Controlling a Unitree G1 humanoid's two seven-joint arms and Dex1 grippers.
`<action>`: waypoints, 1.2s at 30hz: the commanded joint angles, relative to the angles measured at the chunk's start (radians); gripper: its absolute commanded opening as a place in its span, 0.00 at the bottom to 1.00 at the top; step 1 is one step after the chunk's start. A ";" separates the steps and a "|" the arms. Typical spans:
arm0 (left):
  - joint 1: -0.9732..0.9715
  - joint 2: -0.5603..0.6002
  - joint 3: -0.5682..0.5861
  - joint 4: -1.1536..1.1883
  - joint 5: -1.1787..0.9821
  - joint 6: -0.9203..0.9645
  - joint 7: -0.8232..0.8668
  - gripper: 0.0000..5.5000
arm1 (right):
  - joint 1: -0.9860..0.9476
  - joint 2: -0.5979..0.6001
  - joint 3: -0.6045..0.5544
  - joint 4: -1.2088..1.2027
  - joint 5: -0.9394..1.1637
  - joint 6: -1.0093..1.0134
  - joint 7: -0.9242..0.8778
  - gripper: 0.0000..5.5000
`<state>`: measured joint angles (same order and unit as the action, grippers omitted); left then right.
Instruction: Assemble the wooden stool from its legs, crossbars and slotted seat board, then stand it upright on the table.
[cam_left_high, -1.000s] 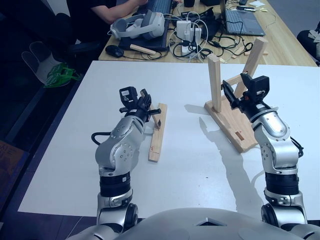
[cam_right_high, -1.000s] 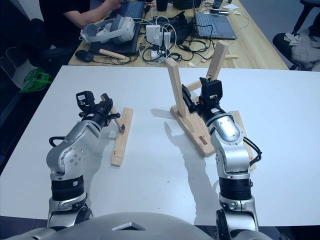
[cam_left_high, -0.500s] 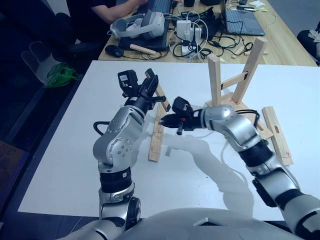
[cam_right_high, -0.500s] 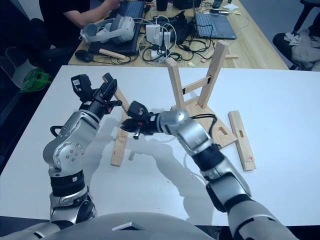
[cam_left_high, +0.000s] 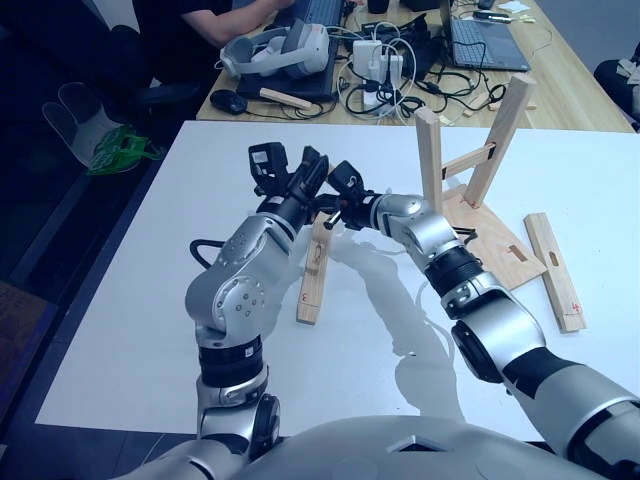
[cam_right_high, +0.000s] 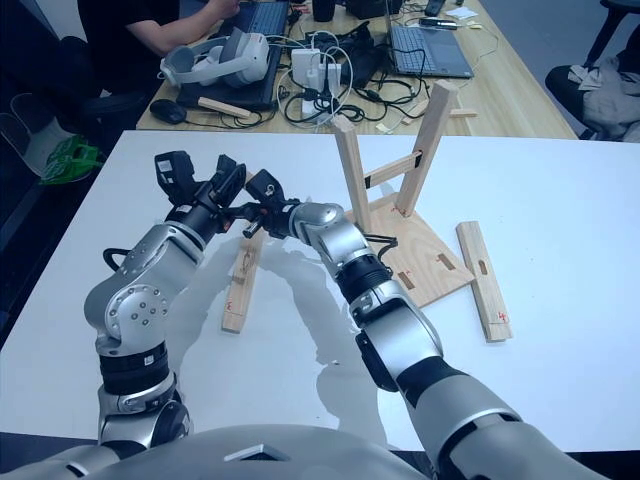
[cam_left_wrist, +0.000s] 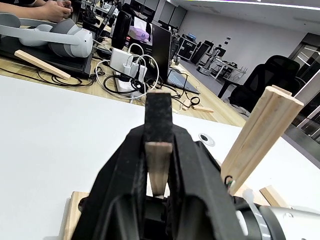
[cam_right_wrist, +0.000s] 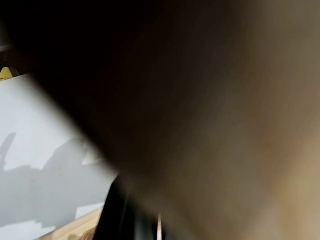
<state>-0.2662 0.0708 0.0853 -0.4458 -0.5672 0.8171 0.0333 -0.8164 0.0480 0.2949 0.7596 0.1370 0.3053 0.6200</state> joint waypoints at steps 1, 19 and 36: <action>0.026 0.098 -0.072 -0.062 0.110 -0.010 -0.019 0.07 | 0.179 -0.147 0.011 -0.283 -0.026 0.202 0.030 0.00; 0.076 0.148 -0.083 -0.175 0.217 0.300 0.038 0.07 | 0.461 -0.235 -0.476 -0.817 0.251 0.611 -0.220 0.00; 0.034 0.005 0.123 -0.213 0.128 0.568 -0.004 0.07 | 0.466 -0.239 -0.482 -0.801 0.303 0.608 -0.252 0.00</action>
<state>-0.2347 0.0743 0.2080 -0.6698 -0.4526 1.3657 0.0281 -0.3421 -0.1911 -0.1856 -0.0437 0.4274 0.9081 0.3789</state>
